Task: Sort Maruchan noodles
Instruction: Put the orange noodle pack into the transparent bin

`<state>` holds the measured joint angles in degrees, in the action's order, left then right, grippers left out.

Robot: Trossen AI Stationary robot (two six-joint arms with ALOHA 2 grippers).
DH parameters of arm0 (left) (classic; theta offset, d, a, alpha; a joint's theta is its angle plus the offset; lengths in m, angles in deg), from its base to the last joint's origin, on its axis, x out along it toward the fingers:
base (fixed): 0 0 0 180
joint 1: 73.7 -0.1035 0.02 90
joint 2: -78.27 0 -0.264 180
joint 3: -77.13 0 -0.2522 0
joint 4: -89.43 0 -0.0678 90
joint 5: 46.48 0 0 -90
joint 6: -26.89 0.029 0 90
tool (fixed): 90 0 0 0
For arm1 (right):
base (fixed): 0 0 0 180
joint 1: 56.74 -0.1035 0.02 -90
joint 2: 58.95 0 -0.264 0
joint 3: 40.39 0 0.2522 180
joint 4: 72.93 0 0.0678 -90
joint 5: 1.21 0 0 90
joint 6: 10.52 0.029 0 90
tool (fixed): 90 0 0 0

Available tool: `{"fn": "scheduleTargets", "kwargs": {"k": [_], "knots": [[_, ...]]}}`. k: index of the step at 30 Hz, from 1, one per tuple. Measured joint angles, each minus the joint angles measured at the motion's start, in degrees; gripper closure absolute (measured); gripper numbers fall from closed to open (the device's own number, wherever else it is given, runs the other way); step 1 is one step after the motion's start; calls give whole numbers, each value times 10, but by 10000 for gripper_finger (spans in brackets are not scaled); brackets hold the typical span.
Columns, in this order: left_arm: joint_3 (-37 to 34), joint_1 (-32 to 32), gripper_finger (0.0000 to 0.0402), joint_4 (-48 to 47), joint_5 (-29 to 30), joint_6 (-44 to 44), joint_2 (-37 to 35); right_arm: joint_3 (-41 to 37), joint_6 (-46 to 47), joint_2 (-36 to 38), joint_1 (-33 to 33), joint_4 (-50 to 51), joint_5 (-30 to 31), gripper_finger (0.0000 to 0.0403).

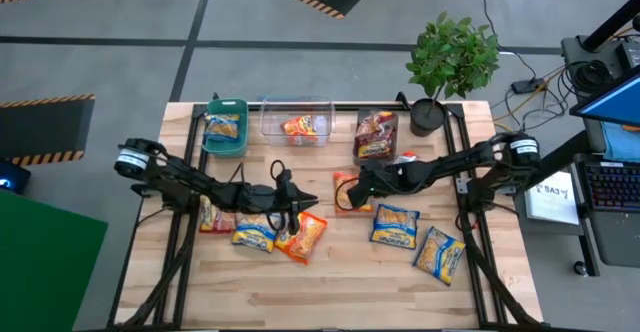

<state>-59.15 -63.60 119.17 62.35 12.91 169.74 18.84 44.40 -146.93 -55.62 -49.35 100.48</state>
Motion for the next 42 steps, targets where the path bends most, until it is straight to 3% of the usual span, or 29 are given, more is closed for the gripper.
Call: {"fn": "scheduleTargets", "kwargs": {"k": [8,17,31,42], "knots": [[1,0,361,-34,0,-5,3,0,-15,-47,-5,-200,-107,106],[0,-1,361,-129,1,-16,14,1,-20,-11,2,-145,-120,106],[45,-2,361,-90,2,-16,135,-6,-15,-18,2,-148,-132,106],[49,-2,361,-92,7,-24,149,-9,-16,-21,2,-148,-101,106]]}}
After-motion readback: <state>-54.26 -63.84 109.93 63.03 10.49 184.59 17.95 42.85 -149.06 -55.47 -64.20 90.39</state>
